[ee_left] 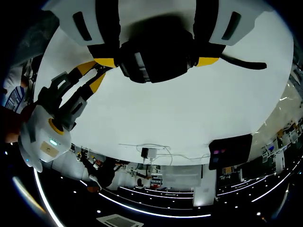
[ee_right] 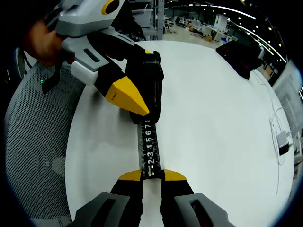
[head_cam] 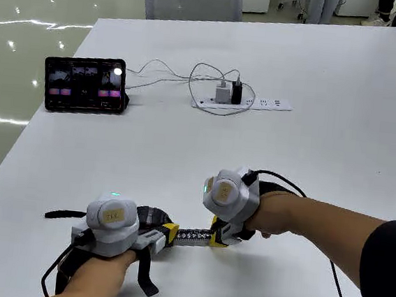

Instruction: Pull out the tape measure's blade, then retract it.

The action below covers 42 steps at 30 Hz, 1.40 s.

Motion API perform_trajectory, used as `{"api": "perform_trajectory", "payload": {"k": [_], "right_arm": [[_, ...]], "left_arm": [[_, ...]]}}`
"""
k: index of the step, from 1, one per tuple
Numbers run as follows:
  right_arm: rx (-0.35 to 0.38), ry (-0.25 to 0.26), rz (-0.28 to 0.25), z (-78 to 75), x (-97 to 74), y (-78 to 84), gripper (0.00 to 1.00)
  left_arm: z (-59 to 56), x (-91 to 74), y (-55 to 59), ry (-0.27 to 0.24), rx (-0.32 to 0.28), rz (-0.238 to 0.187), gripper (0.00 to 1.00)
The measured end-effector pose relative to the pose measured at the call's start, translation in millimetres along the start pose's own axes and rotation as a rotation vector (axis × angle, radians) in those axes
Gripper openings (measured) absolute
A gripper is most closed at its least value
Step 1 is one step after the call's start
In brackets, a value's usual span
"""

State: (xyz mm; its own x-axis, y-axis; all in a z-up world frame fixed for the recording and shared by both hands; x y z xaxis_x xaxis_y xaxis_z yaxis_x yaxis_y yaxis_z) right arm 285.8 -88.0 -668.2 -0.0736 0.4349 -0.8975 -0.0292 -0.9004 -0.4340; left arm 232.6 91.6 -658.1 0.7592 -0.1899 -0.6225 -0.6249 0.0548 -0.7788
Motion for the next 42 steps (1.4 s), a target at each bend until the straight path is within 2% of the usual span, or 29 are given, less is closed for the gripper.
{"api": "perform_trajectory", "payload": {"k": [8,13,23,30,42], "right_arm": [[-0.013,-0.001,-0.004,1.2,2.1,-4.2,0.1],[0.016,-0.009,-0.034,0.7,4.2,-6.6,0.1],[0.004,-0.009,-0.048,1.2,9.2,-14.5,0.1],[0.041,-0.023,-0.088,-0.8,10.2,-14.7,0.1],[0.021,-0.028,-0.117,-0.2,13.0,-19.0,0.1]], "left_arm": [[0.5,0.1,-0.3,0.005,0.002,0.0,0.58],[0.9,0.1,-0.4,0.008,0.0,0.001,0.58],[0.8,0.4,-1.0,0.009,-0.003,0.002,0.58],[0.9,0.3,-0.9,0.009,-0.007,0.002,0.58],[1.1,-0.3,-0.5,0.009,-0.014,0.005,0.58]]}}
Point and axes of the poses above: the centre of the closed fingertips' face, and the gripper's own axes: x roughly forward along the fingers, z roughly to its left, y roughly out of its underside, the point moved 10 cm from there along -x, roughly backward along the fingers, and after that the axes turned 4 degrees about -y, right-handed, at the moved point
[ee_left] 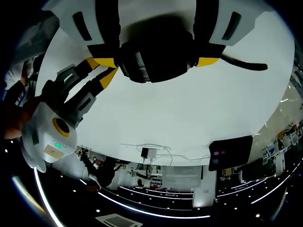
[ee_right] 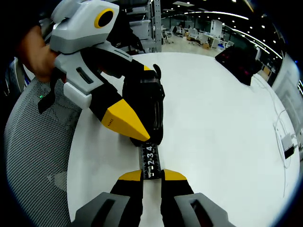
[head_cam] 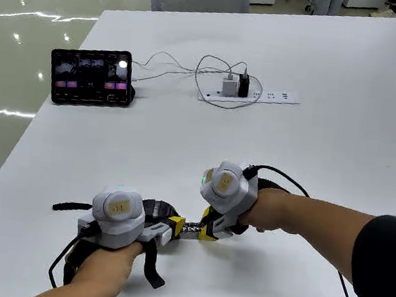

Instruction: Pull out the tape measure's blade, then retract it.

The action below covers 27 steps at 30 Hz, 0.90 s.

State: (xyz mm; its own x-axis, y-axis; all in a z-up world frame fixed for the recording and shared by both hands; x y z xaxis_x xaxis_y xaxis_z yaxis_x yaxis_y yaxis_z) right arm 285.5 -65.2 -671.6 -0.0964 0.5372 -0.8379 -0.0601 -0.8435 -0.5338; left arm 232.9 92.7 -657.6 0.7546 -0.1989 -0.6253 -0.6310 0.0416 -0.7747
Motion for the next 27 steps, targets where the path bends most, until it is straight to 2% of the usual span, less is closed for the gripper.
{"api": "perform_trajectory", "payload": {"k": [27], "right_arm": [[-0.007,0.015,-0.004,2.8,10.1,-13.0,0.1]], "left_arm": [[0.5,-0.6,0.0,0.006,-0.007,0.002,0.58]]}}
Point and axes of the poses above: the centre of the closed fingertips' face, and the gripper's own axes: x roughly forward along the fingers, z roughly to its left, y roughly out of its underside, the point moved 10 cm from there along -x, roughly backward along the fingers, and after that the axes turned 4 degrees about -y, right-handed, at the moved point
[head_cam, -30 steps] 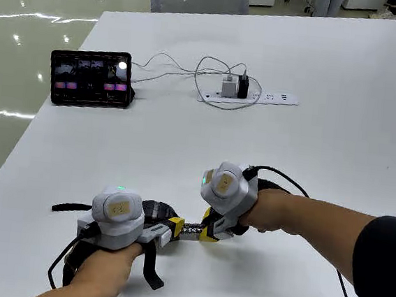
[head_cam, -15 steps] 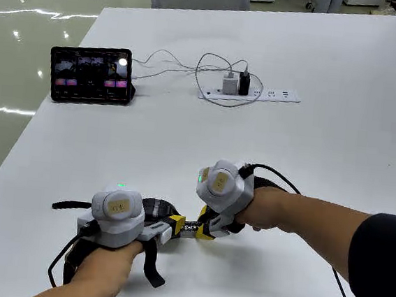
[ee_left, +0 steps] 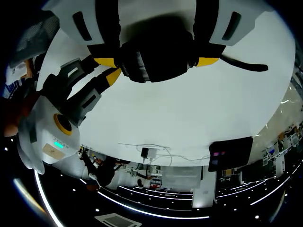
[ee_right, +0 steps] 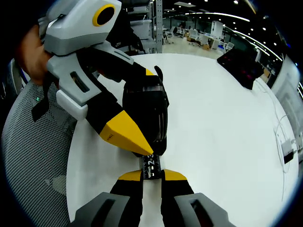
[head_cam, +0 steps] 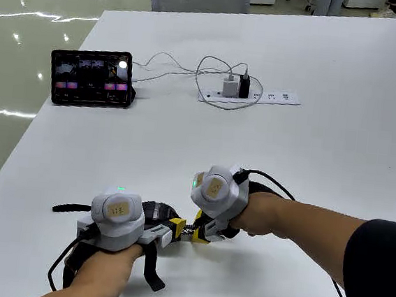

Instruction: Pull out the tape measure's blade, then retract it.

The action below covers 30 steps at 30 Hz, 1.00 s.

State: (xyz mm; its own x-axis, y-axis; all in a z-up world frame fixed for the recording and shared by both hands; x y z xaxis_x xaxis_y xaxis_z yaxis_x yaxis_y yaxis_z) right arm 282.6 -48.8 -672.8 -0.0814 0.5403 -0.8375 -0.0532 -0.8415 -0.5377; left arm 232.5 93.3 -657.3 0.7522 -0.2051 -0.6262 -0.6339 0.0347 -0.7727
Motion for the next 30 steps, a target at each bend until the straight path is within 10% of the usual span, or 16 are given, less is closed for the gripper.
{"api": "perform_trajectory", "payload": {"k": [30], "right_arm": [[-0.026,-0.016,-0.013,-1.4,5.3,-8.9,0.1]], "left_arm": [[0.5,-0.3,-0.4,0.001,-0.002,0.0,0.58]]}}
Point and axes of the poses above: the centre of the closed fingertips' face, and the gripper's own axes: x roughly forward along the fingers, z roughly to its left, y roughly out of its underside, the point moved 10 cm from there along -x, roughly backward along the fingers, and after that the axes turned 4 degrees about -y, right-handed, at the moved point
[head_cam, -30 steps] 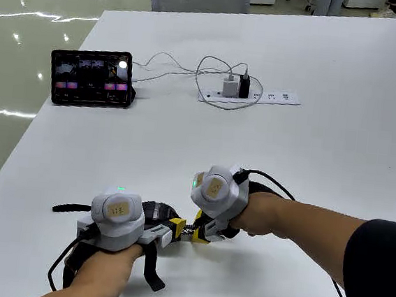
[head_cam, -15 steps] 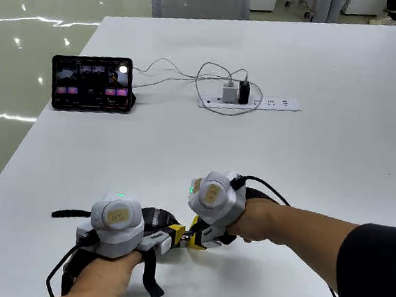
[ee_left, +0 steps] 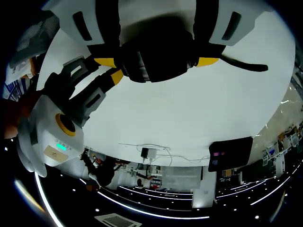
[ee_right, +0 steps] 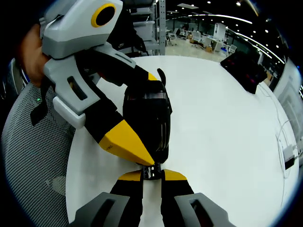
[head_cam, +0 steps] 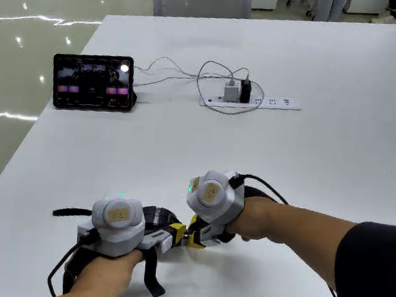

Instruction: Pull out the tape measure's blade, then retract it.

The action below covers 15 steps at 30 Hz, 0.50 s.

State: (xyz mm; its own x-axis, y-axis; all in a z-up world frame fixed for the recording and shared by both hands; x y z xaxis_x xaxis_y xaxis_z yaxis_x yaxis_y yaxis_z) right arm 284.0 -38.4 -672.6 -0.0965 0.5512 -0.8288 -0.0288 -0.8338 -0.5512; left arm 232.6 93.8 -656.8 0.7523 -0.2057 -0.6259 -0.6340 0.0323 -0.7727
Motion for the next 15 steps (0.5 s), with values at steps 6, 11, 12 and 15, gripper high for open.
{"api": "perform_trajectory", "payload": {"k": [6,11,12,15], "right_arm": [[-0.01,0.0,-0.001,0.6,3.6,-5.3,0.1],[0.001,-0.005,-0.007,0.1,3.2,-4.0,0.11],[0.0,-0.004,-0.007,0.3,3.4,-3.8,0.11],[-0.001,0.001,-0.008,1.2,3.5,-3.3,0.11]], "left_arm": [[0.2,0.0,0.0,0.002,0.002,0.002,0.58],[0.0,0.4,0.0,0.001,0.003,0.0,0.59],[-0.1,0.5,0.2,0.001,0.003,-0.002,0.59],[-0.6,1.0,1.1,-0.003,0.007,-0.01,0.6]]}}
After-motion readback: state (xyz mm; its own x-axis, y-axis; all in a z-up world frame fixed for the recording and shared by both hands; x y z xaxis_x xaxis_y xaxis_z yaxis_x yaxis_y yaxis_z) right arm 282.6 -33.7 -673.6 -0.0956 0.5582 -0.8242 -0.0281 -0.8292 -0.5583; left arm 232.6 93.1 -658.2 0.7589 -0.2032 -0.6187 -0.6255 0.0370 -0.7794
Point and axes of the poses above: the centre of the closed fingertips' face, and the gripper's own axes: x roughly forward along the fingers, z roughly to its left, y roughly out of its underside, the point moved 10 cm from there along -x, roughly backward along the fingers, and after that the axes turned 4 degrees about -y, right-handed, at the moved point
